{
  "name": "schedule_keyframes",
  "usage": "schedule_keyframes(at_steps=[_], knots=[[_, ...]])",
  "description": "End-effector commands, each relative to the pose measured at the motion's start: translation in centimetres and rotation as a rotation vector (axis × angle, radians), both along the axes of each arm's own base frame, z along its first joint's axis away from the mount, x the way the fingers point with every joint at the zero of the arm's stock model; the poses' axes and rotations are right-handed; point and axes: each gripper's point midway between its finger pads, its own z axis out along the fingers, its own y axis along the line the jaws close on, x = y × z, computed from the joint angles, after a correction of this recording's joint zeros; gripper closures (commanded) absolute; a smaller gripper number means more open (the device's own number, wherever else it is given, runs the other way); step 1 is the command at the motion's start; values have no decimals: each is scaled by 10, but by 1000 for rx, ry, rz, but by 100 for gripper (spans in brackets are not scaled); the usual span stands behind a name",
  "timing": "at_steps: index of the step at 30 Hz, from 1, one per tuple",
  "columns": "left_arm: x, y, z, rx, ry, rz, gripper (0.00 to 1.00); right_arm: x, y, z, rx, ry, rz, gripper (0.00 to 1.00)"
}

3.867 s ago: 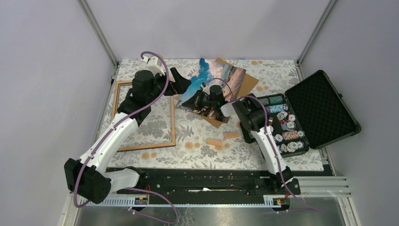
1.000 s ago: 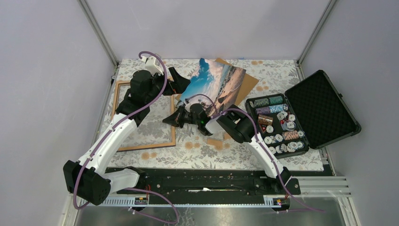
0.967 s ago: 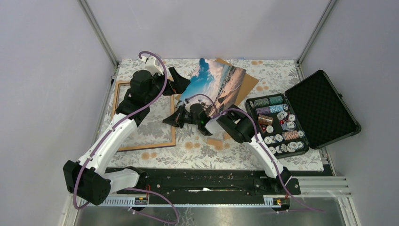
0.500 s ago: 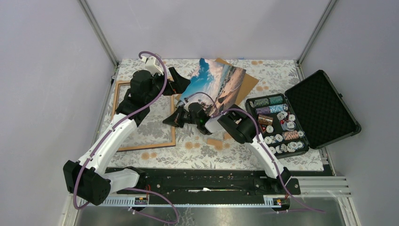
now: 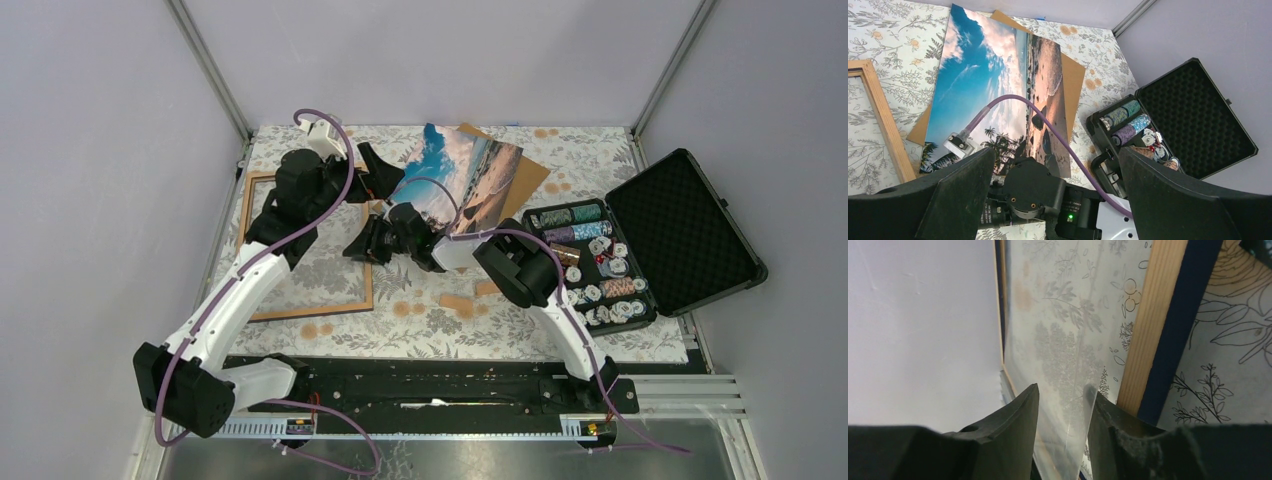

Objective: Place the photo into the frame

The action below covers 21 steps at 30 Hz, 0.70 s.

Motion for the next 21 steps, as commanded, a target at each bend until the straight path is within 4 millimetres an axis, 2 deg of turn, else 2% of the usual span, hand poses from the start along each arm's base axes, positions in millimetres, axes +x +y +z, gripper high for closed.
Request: schedule_keyframes(at_steps=[1,11,19,20,21], knots=[[-4,4,31,-38,-97,5,1,0,-9,-1,-174,-93,14,52],[-6,13,41,-20,-140,39,1,1,-21,6,-352,-181,23,40],[-8,16,46,-21,-149,44,1,-3,-18,15,-419,-215,38,31],[-9,17,48,-23,-153,43,1,-4,-19,15,-427,-211,41,24],[-9,18,49,-24,-156,46,1,-7,-18,14,-441,-208,45,21]])
